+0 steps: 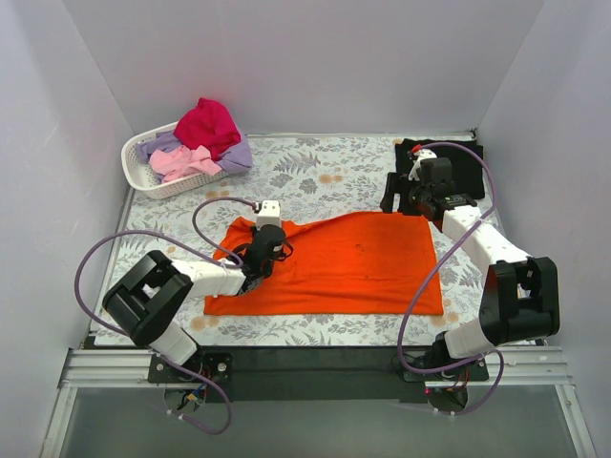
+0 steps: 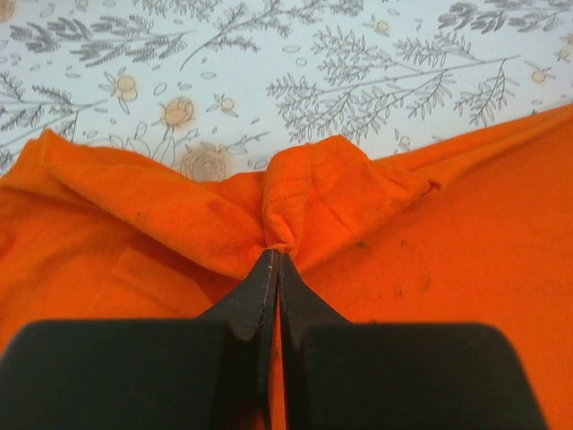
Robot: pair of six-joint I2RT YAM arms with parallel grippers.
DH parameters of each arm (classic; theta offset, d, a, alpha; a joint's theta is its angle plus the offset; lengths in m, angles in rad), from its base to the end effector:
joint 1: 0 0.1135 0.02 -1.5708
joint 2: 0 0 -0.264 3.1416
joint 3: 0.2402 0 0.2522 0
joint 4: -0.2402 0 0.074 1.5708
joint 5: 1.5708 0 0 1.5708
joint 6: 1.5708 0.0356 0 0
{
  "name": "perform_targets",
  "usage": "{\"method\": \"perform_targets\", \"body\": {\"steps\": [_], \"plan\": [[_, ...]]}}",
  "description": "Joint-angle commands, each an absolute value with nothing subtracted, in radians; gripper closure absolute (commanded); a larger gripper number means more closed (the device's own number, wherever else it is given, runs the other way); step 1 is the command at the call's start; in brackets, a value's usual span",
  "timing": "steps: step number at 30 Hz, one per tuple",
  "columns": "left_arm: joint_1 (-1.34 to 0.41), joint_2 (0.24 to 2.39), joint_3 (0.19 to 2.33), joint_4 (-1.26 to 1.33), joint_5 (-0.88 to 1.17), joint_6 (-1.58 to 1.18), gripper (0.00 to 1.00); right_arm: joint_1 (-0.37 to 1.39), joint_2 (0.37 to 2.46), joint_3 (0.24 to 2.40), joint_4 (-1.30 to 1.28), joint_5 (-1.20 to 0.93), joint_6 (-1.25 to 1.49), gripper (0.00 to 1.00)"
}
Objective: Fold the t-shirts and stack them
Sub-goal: Fold the tshirt
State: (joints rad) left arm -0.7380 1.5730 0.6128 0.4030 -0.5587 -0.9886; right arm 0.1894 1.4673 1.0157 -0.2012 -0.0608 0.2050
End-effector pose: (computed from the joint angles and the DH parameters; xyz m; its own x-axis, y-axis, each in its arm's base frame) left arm 0.2336 -0.1870 0.1561 -0.4136 -0.5812 -0.7008 -0.1961 0.8086 -0.5548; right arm 0.3201 0.0636 0.2566 -0.6320 0.0858 -0.7702 -0.1089 0.9742 0.1978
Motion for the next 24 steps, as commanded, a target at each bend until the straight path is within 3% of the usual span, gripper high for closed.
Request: {"method": "perform_targets", "body": {"steps": [1,4,5,7,9,12,17,21,24], "plan": [[-0.767,1.511,0.575,0.341,-0.621,-1.044,1.00,0.187,1.460,1.003,-0.156,-0.046,0.192,0.22],[-0.796,1.479,0.549,0.258,-0.637,-1.123,1.00,0.187,1.456,1.002,-0.160,-0.040,0.190,0.22],[-0.804,1.465,0.545,0.209,-0.637,-1.171,0.93,0.187,1.456,1.002,-0.160,-0.038,0.190,0.22],[-0.825,1.408,0.532,0.184,-0.631,-1.196,0.71,0.187,1.456,1.003,-0.158,-0.038,0.189,0.22],[-0.830,1.340,0.538,0.147,-0.617,-1.210,0.33,0.189,1.462,1.005,-0.160,-0.037,0.187,0.22],[-0.833,1.258,0.581,0.121,-0.609,-1.200,0.09,0.189,1.476,1.009,-0.160,-0.034,0.184,0.22],[-0.813,1.259,0.672,0.158,-0.690,-1.117,0.07,0.187,1.497,1.019,-0.158,-0.032,0.181,0.22],[-0.703,1.447,0.825,0.115,-0.629,-1.095,0.09,0.189,1.500,1.022,-0.158,-0.043,0.181,0.22],[-0.628,1.552,0.883,0.120,-0.543,-1.077,0.21,0.189,1.491,1.014,-0.158,-0.041,0.181,0.22]]}}
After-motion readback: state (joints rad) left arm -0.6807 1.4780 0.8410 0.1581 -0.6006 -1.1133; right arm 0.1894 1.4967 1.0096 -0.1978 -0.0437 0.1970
